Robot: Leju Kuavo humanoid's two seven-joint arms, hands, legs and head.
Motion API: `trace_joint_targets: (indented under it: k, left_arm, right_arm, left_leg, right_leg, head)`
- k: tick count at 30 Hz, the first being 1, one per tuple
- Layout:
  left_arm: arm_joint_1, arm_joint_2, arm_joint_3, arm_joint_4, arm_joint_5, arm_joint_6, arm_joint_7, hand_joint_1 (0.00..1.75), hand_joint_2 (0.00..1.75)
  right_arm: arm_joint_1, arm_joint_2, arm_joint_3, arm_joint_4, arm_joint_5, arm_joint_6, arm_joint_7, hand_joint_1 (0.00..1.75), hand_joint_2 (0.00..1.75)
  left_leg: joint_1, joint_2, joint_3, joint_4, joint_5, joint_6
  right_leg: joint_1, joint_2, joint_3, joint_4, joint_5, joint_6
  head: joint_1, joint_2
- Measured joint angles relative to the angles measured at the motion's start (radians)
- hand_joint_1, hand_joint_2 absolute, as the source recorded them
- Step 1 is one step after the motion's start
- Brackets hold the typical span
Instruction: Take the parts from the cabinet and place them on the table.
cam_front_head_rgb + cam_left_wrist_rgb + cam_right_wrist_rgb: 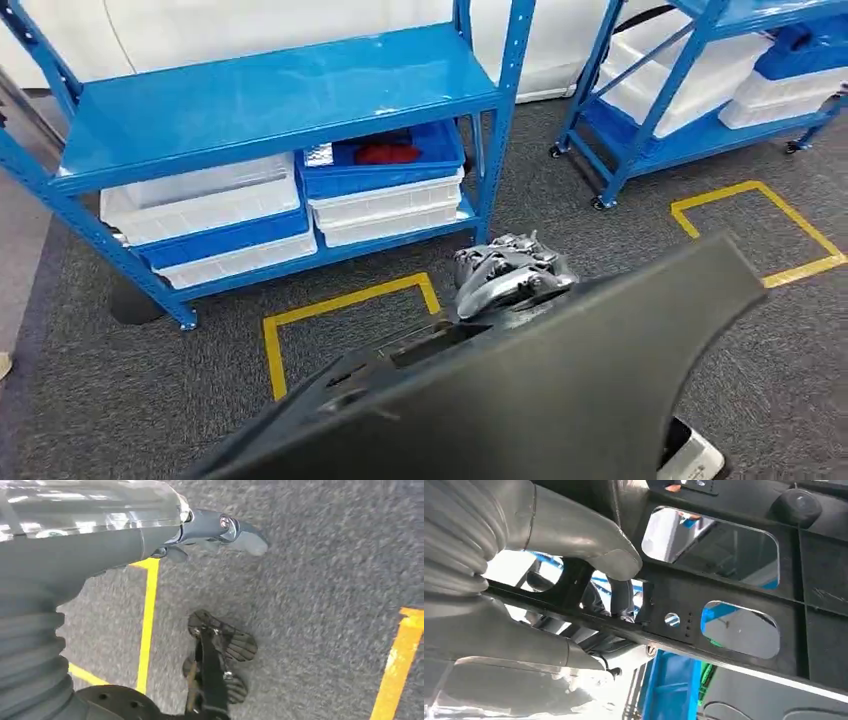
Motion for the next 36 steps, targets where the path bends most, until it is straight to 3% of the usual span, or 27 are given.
trace_joint_targets:
  k: [2,4,5,6,7,9,10,11,12,14,15,16,17,19,20,21,22,24,25,26,27,29,30,31,33,35,36]
  left_arm:
    - [0.001,0.0,0.0,0.0,-0.003,-0.006,-0.001,0.0,1.75]
    - [0.0,-0.002,0.0,0.0,-0.011,-0.008,-0.002,0.0,1.75]
    - [-0.002,-0.008,0.0,0.001,-0.015,-0.005,-0.002,0.0,1.75]
    - [-0.005,-0.013,-0.001,0.001,-0.022,-0.003,-0.001,0.0,1.75]
    - [-0.005,-0.015,-0.002,0.001,-0.028,-0.001,-0.001,0.0,1.75]
    - [0.002,-0.022,-0.005,0.001,-0.035,-0.001,-0.002,0.0,1.75]
    - [0.003,-0.024,-0.006,0.001,-0.038,-0.001,-0.004,0.0,1.75]
    - [0.002,-0.027,-0.006,0.001,-0.039,0.0,-0.006,0.0,1.75]
    - [0.002,-0.029,-0.006,0.001,-0.039,-0.001,-0.006,0.0,1.75]
    - [-0.001,-0.034,-0.007,0.001,-0.041,-0.002,-0.008,0.0,1.75]
    - [-0.003,-0.036,-0.007,0.001,-0.042,-0.004,-0.008,0.0,1.75]
    - [-0.003,-0.038,-0.008,0.001,-0.042,-0.008,-0.008,0.0,1.75]
    - [-0.003,-0.039,-0.008,0.001,-0.041,-0.01,-0.008,0.0,1.75]
    - [-0.004,-0.04,-0.008,0.001,-0.041,-0.013,-0.009,0.0,1.75]
    - [-0.005,-0.04,-0.008,0.001,-0.04,-0.016,-0.009,0.0,1.75]
    - [-0.004,-0.039,-0.008,0.001,-0.038,-0.023,-0.011,0.0,1.75]
    - [-0.001,-0.04,-0.008,0.001,-0.034,-0.032,-0.013,0.0,1.75]
    - [0.006,-0.039,-0.006,0.001,-0.029,-0.04,-0.014,0.0,1.75]
    - [0.011,-0.039,-0.005,0.001,-0.029,-0.042,-0.017,0.0,1.75]
    - [0.013,-0.037,-0.005,0.001,-0.029,-0.043,-0.021,0.0,1.75]
    - [0.013,-0.037,-0.005,0.001,-0.029,-0.045,-0.024,0.0,1.75]
    - [0.012,-0.034,-0.005,0.001,-0.03,-0.046,-0.028,0.0,1.75]
    - [0.012,-0.031,-0.005,0.001,-0.03,-0.046,-0.03,0.0,1.75]
    - [0.012,-0.03,-0.005,0.001,-0.03,-0.046,-0.03,0.0,1.75]
    - [0.011,-0.03,-0.005,0.001,-0.03,-0.048,-0.037,0.0,1.75]
    - [0.006,-0.026,-0.005,0.001,-0.03,-0.058,-0.048,0.0,1.75]
    - [0.0,-0.025,-0.005,0.001,-0.029,-0.065,-0.05,0.0,1.75]
  right_arm:
    - [0.001,-0.001,0.007,0.0,-0.001,-0.007,0.0,1.75,1.75]
    - [0.01,-0.002,0.008,0.0,-0.002,-0.017,0.0,1.75,1.75]
    - [0.014,-0.003,0.008,0.0,-0.003,-0.018,0.0,1.75,1.75]
    - [0.019,-0.008,0.007,-0.001,-0.004,-0.022,0.0,1.75,1.75]
    - [0.021,-0.011,0.007,-0.001,-0.004,-0.026,0.0,1.75,1.75]
    - [0.034,-0.012,0.007,0.0,0.0,-0.039,0.0,1.75,1.75]
    - [0.04,-0.012,0.007,0.0,0.003,-0.041,0.0,1.75,1.75]
    - [0.045,-0.015,0.007,0.001,0.003,-0.044,0.0,1.75,1.75]
    - [0.046,-0.016,0.007,0.0,0.004,-0.046,0.0,1.75,1.75]
    - [0.046,-0.018,0.007,0.0,0.009,-0.05,0.0,1.75,1.75]
    - [0.046,-0.018,0.007,0.0,0.011,-0.052,0.0,1.75,1.75]
    - [0.047,-0.019,0.006,-0.001,0.005,-0.052,0.0,1.75,1.75]
    - [0.053,-0.022,0.004,-0.006,-0.006,-0.052,0.0,1.75,1.75]
    - [0.084,-0.04,-0.012,-0.037,-0.032,-0.05,0.0,1.75,1.75]
    - [0.097,-0.05,-0.021,-0.051,-0.044,-0.041,0.0,1.75,1.75]
    - [0.12,-0.058,-0.036,-0.071,-0.062,-0.019,0.0,1.75,1.75]
    - [0.143,-0.066,-0.065,-0.102,-0.086,0.015,0.0,1.75,1.75]
    - [0.182,-0.068,-0.123,-0.139,-0.109,0.109,0.0,1.75,1.75]
    - [0.199,-0.066,-0.154,-0.15,-0.112,0.155,0.0,1.75,1.75]
    - [0.215,-0.064,-0.186,-0.159,-0.112,0.198,0.0,1.75,1.75]
    - [0.225,-0.059,-0.216,-0.167,-0.112,0.216,0.0,1.75,1.75]
    - [0.232,-0.051,-0.259,-0.179,-0.114,0.224,0.0,1.75,1.75]
    - [0.235,-0.049,-0.272,-0.184,-0.114,0.226,0.0,1.75,1.75]
    - [0.236,-0.048,-0.282,-0.189,-0.114,0.228,0.0,1.75,1.75]
    - [0.243,-0.042,-0.296,-0.193,-0.113,0.233,0.0,1.75,1.75]
    - [0.255,-0.034,-0.319,-0.204,-0.113,0.243,0.0,1.75,1.75]
    - [0.266,-0.031,-0.333,-0.212,-0.113,0.251,0.0,1.75,1.75]
  left_leg:
    - [-0.004,0.005,0.0,-0.014,-0.001,0.002]
    - [-0.008,0.023,0.0,-0.015,0.003,0.015]
    - [0.006,0.038,0.001,-0.025,0.013,0.026]
    - [0.002,0.047,0.0,-0.027,0.016,0.031]
    - [0.001,0.056,-0.002,-0.027,0.016,0.037]
    - [-0.005,0.08,-0.005,-0.026,0.016,0.037]
    - [-0.005,0.093,-0.007,-0.025,0.016,0.037]
    - [-0.006,0.107,-0.009,-0.023,0.016,0.037]
    - [-0.006,0.119,-0.009,-0.022,0.015,0.036]
    - [-0.006,0.139,-0.007,-0.02,0.011,0.032]
    - [-0.008,0.149,-0.004,-0.019,0.008,0.028]
    - [-0.015,0.156,-0.005,-0.016,0.006,0.022]
    - [-0.015,0.161,-0.004,-0.018,0.006,0.016]
    - [-0.015,0.177,0.003,-0.023,0.006,0.007]
    - [-0.016,0.185,0.007,-0.023,0.003,0.0]
    - [-0.008,0.141,0.001,-0.008,-0.014,-0.005]
    - [-0.007,0.104,-0.019,0.041,-0.054,-0.005]
    - [-0.006,0.078,-0.09,0.203,-0.135,-0.008]
    - [-0.007,0.074,-0.119,0.268,-0.155,-0.01]
    - [-0.007,0.073,-0.133,0.297,-0.152,-0.009]
    - [-0.007,0.072,-0.123,0.271,-0.122,-0.007]
    - [-0.007,0.057,-0.053,0.114,-0.03,0.0]
    - [-0.006,0.017,-0.015,0.028,0.007,0.005]
    - [-0.003,-0.02,-0.004,-0.004,-0.006,0.009]
    - [-0.008,-0.003,-0.005,-0.01,-0.007,0.01]
    - [-0.004,0.018,0.001,-0.019,0.003,0.024]
    - [0.001,0.036,0.003,-0.026,0.01,0.03]
  right_leg:
    - [-0.002,0.02,-0.016,0.007,0.007,0.016]
    - [-0.005,0.039,-0.02,0.0,0.016,0.029]
    - [-0.003,0.04,-0.024,0.006,0.013,0.033]
    - [0.002,-0.013,-0.034,0.03,-0.009,0.038]
    - [-0.001,-0.046,-0.059,0.085,-0.047,0.045]
    - [-0.006,-0.07,-0.129,0.238,-0.119,0.053]
    - [-0.008,-0.072,-0.152,0.29,-0.133,0.055]
    - [-0.01,-0.075,-0.153,0.294,-0.12,0.056]
    - [-0.011,-0.078,-0.129,0.252,-0.091,0.056]
    - [-0.009,-0.103,-0.037,0.086,-0.015,0.05]
    - [-0.004,-0.144,-0.001,0.012,-0.016,0.042]
    - [0.006,-0.151,0.0,0.005,-0.015,0.028]
    - [0.008,-0.135,-0.003,0.007,-0.015,0.021]
    - [0.011,-0.119,-0.006,0.005,-0.015,0.012]
    - [0.004,-0.109,-0.001,-0.004,-0.01,0.005]
    - [-0.001,-0.1,0.003,-0.011,-0.005,-0.002]
    - [-0.003,-0.093,0.003,-0.012,-0.002,-0.007]
    - [-0.002,-0.071,0.0,-0.012,-0.002,-0.01]
    - [-0.001,-0.057,-0.001,-0.012,-0.001,-0.011]
    - [0.0,-0.043,0.0,-0.01,-0.001,-0.011]
    - [0.0,-0.028,0.0,-0.008,-0.001,-0.011]
    - [0.0,0.001,0.0,-0.002,-0.002,-0.009]
    - [-0.002,0.014,-0.002,0.002,-0.003,-0.006]
    - [0.005,0.025,-0.007,0.009,-0.004,0.001]
    - [-0.003,0.049,-0.017,0.009,0.002,0.014]
    - [-0.003,0.071,-0.022,0.004,0.01,0.03]
    - [-0.005,0.041,-0.023,0.015,0.002,0.031]
  head:
    - [0.0,0.0]
    - [0.0,0.0]
    - [0.0,0.0]
    - [0.0,0.0]
    - [0.0,0.0]
    - [0.0,0.0]
    - [0.0,0.0]
    - [0.0,0.0]
    - [0.0,0.0]
    - [0.0,0.0]
    - [0.0,0.0]
    - [0.0,0.0]
    - [0.0,0.0]
    - [0.0,0.0]
    - [0.0,0.0]
    - [0.0,0.0]
    - [0.0,0.0]
    - [0.0,0.0]
    - [0.0,0.0]
    - [0.0,0.0]
    - [0.0,0.0]
    - [0.0,0.0]
    - [0.0,0.0]
    - [0.0,0.0]
    - [0.0,0.0]
    - [0.0,0.0]
    - [0.0,0.0]
